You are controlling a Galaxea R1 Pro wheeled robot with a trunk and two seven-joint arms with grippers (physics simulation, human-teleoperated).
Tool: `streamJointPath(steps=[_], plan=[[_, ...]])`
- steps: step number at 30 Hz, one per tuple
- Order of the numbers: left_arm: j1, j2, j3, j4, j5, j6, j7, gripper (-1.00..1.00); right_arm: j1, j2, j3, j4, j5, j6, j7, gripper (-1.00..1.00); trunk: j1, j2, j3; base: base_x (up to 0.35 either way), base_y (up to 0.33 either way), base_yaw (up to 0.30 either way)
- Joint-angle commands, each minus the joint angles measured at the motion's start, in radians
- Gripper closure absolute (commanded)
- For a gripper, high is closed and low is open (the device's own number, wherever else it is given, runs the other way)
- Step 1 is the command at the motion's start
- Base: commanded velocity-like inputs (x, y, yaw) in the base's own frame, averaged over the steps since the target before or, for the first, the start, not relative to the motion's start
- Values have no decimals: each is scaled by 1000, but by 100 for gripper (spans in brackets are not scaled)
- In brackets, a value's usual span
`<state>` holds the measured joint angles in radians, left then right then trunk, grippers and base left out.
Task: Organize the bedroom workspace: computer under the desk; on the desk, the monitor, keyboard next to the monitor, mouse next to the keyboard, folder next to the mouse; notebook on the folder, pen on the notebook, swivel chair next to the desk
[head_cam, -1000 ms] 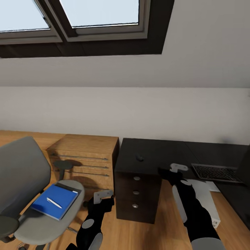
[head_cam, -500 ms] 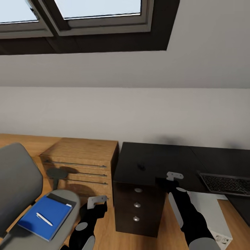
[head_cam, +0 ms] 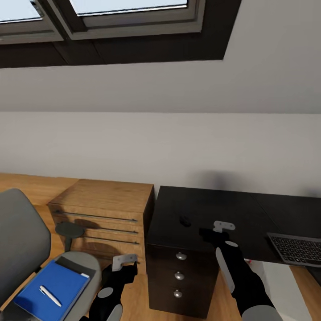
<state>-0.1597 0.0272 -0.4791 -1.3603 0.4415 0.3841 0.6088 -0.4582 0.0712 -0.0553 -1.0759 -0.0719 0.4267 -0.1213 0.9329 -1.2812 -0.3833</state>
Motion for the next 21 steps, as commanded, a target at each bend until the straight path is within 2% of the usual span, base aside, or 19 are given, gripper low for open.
streamJointPath(steps=[1, 8, 12, 16, 19, 21], plan=[[-1, 1, -4, -1, 7, 2, 9, -100, 0, 1, -1, -1, -8, 4, -5, -100, 0, -1, -1, 14, 0, 145], [-1, 0, -7, -2, 6, 2, 9, -100, 0, 1, 3, 3, -7, 4, -5, -100, 0, -1, -4, 5, 0, 218], [-1, -2, -11, -4, 6, 1, 9, -100, 0, 0, 26, 13, -7, 3, -4, -100, 0, -1, -6, 1, 0, 254], [-1, -2, -48, -6, 5, 0, 9, -100, 0, -1, 59, 16, -5, 1, -2, -100, 0, -1, -9, 110, 0, 252], [-1, -1, -103, -6, 5, -8, 10, -100, 0, -3, 81, 17, -4, 0, -1, -100, 0, -1, -11, 254, 0, 242], [-1, 0, -121, -6, 5, -15, 10, -100, -1, -3, 87, 18, -4, -1, 0, -100, 0, -1, -13, 273, 0, 237]])
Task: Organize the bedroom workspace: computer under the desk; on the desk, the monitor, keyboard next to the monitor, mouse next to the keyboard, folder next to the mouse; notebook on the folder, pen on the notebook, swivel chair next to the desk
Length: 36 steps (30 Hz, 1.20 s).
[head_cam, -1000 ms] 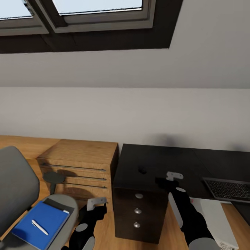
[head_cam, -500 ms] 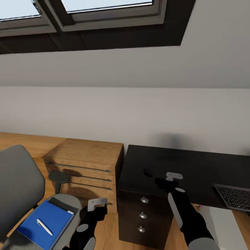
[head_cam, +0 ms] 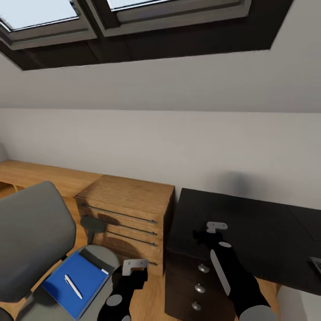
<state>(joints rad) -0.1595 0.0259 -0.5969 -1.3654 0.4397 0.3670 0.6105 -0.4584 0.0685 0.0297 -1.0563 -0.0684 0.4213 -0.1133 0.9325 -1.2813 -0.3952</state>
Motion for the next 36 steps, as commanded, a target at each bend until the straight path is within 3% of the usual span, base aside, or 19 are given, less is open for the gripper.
streamJointPath(steps=[1, 10, 14, 18, 24, 29, 36], plan=[[-2, 1, -7, -1, 7, 1, 9, -100, 0, -1, 4, -2, -7, 5, -8, -100, 0, -1, -2, 222, 0, 234], [-2, 0, -23, -6, 8, -4, 9, -100, 0, -18, 8, -2, -4, 1, -5, -100, 0, -1, -7, 62, 0, 136], [-2, 0, -24, -12, 7, -5, 10, -100, 0, -45, 17, -1, -3, -8, -1, -100, 0, -1, -7, 9, 0, 23], [3, 3, -24, -63, 7, -4, 25, -100, 0, -55, 33, 0, -2, -11, 6, -100, 0, -1, -7, 2, 0, 6], [32, -6, -58, -97, 9, -20, 58, -100, -34, -89, 43, 34, 33, -45, 39, -100, 0, -1, -7, 0, 0, 0], [31, -11, -33, -125, 10, -10, 85, -100, -17, -61, 27, 28, 5, -27, 21, -100, 0, -1, -7, 0, 0, 0], [31, -9, -4, -160, 14, -4, 124, -100, 10, -70, 23, -11, -6, 12, -18, -100, 0, -1, -7, 0, 0, 0]])
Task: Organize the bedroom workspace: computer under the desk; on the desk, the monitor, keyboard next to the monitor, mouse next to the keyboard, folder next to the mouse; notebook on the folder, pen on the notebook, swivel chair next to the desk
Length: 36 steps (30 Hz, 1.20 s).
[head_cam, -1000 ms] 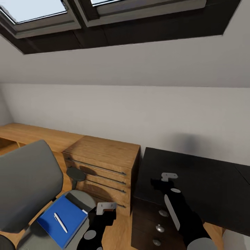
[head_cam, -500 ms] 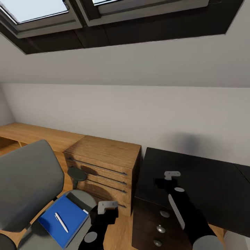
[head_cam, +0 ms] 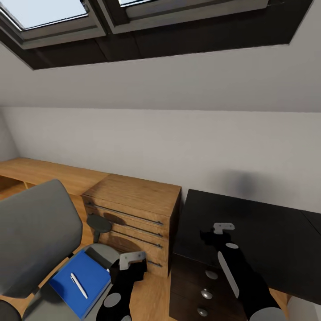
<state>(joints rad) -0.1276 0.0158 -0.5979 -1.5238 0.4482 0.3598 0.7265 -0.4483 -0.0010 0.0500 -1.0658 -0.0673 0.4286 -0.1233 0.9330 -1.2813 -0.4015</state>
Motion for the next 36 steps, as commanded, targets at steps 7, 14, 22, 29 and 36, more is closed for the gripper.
streamJointPath(steps=[7, 14, 22, 29, 36], plan=[[-1, 1, -2, -2, 6, 4, 40, -100, 1, -1, 2, -41, -7, 7, -19, -100, 0, -1, -1, 0, 0, 0], [-1, 2, -2, -3, 5, 4, 41, -100, 2, -1, 2, -49, -6, 7, -19, -100, 0, -1, -1, 0, -120, 0], [-1, 3, -2, -2, 5, 4, 41, -100, 2, -2, 2, -48, -8, 7, -15, -100, 0, -1, -1, 0, -168, 0], [-1, 3, -1, -3, 4, 3, 42, -100, 2, -3, 3, -46, -6, 7, -14, -100, 0, -1, -1, 0, -12, 0], [-1, 4, 1, -2, 4, 2, 42, -100, 2, -7, 2, -41, -5, 7, -12, -100, 0, -1, -1, 58, -14, 0]])
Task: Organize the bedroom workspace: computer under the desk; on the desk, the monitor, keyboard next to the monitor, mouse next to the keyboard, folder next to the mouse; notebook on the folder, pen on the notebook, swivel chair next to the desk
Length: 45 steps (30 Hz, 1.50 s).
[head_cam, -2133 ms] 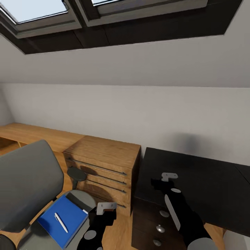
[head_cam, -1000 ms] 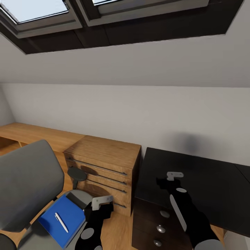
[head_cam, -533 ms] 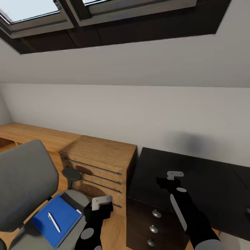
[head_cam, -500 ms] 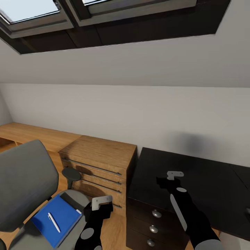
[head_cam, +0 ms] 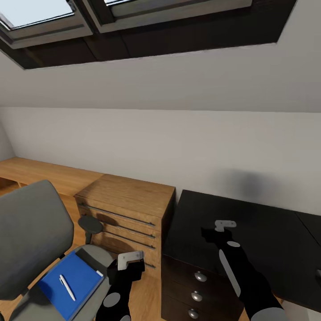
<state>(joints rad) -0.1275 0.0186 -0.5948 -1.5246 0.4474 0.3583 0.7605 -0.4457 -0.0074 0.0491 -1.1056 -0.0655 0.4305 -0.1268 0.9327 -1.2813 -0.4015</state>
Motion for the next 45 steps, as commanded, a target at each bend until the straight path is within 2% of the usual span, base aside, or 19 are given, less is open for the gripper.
streamJointPath(steps=[1, 12, 19, 29, 45], plan=[[-1, 1, -2, -1, 5, 4, 8, -100, -1, -3, 3, 0, -7, 4, -8, -100, 0, -1, -1, 174, -52, 0], [-1, 10, -3, -2, 5, 3, 8, -100, -1, -40, 3, 32, -12, -16, -5, -100, 0, -1, -1, 237, -62, 0], [-1, 12, -1, -4, 3, 4, 9, -100, -1, -44, 3, 55, -10, -25, 14, -100, 0, -1, -1, 54, -10, 0], [-1, 16, 2, -6, 3, 4, 9, -100, -2, -65, 0, 109, -9, -27, 102, -100, 0, -1, -1, 9, -2, 0], [-1, 17, 0, -7, 2, 4, 10, -100, -7, -73, 1, 192, -8, -26, 122, -100, 0, -1, -1, 4, 0, 0]])
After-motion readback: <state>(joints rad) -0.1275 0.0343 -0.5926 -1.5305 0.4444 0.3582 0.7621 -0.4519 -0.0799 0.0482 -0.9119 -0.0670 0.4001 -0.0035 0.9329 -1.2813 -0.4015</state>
